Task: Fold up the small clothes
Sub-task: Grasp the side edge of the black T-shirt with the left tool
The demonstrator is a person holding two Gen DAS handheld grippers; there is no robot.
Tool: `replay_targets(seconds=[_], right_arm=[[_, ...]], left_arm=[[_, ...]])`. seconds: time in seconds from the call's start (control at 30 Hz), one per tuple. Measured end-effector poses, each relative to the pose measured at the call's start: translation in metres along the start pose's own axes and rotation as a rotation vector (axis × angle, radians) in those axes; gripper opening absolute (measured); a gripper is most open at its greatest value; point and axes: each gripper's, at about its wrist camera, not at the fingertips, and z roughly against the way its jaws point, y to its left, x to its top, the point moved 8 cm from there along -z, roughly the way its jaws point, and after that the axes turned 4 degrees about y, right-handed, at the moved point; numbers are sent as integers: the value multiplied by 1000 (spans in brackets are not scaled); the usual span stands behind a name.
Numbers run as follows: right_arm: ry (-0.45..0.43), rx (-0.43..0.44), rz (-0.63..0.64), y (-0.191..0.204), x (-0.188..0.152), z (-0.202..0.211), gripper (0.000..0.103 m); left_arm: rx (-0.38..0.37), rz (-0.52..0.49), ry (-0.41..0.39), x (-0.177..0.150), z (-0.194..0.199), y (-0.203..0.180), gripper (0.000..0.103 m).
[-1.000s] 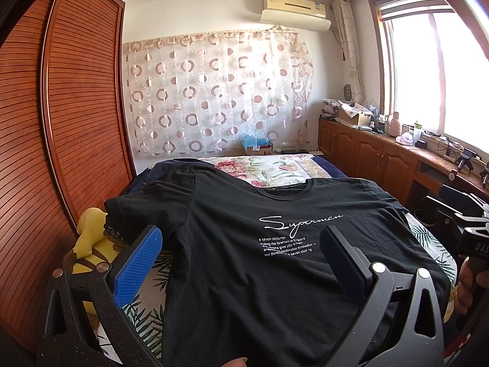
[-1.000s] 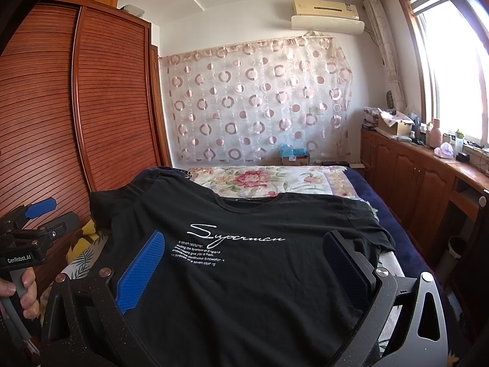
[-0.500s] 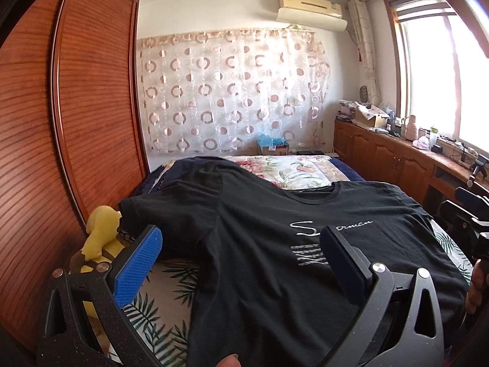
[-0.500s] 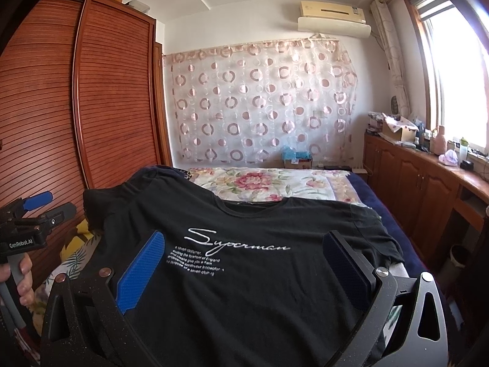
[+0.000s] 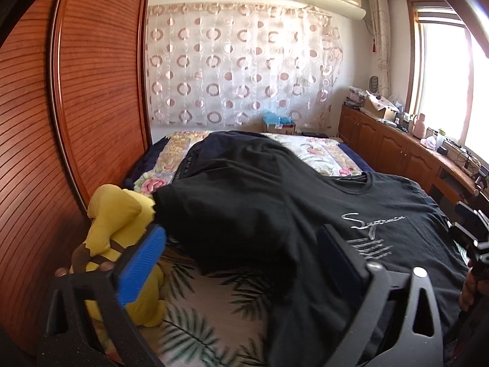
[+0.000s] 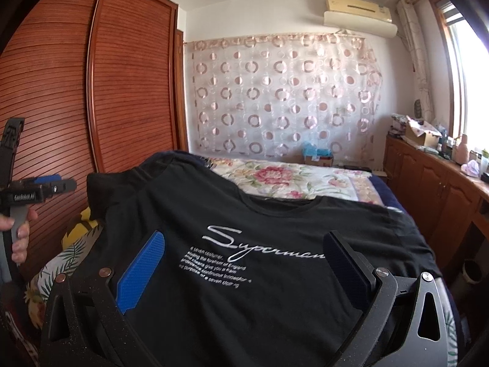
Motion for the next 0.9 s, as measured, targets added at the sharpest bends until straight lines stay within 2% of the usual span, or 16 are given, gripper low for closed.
replay_targets(seconds=[0.13,0.4,0.57,0.7,0.73,0.77,0.9], right_arm=[[54,26,9,-1,-9,-16,103],[112,55,37,-11,-2,-24,103],[101,57,42,-14,3,-21,103],[87,49,33,-13,0,-15,103],[82,46,28,-11,-2,-16,103],[80,46,23,-10,-3,-15,103],[72,38,12,-4,-3,-19,103]], left_arm=[[11,2,34,7,-14,24,79],[-13,46,119,17,-56,62,47],[-5,22,158,17,-71,65,25],[11,-17,161,18,-68,63,15],[17,-31,159,19,-68,63,7],[25,-44,153,19,-65,62,4],[13,-71,117,28,-52,55,3]])
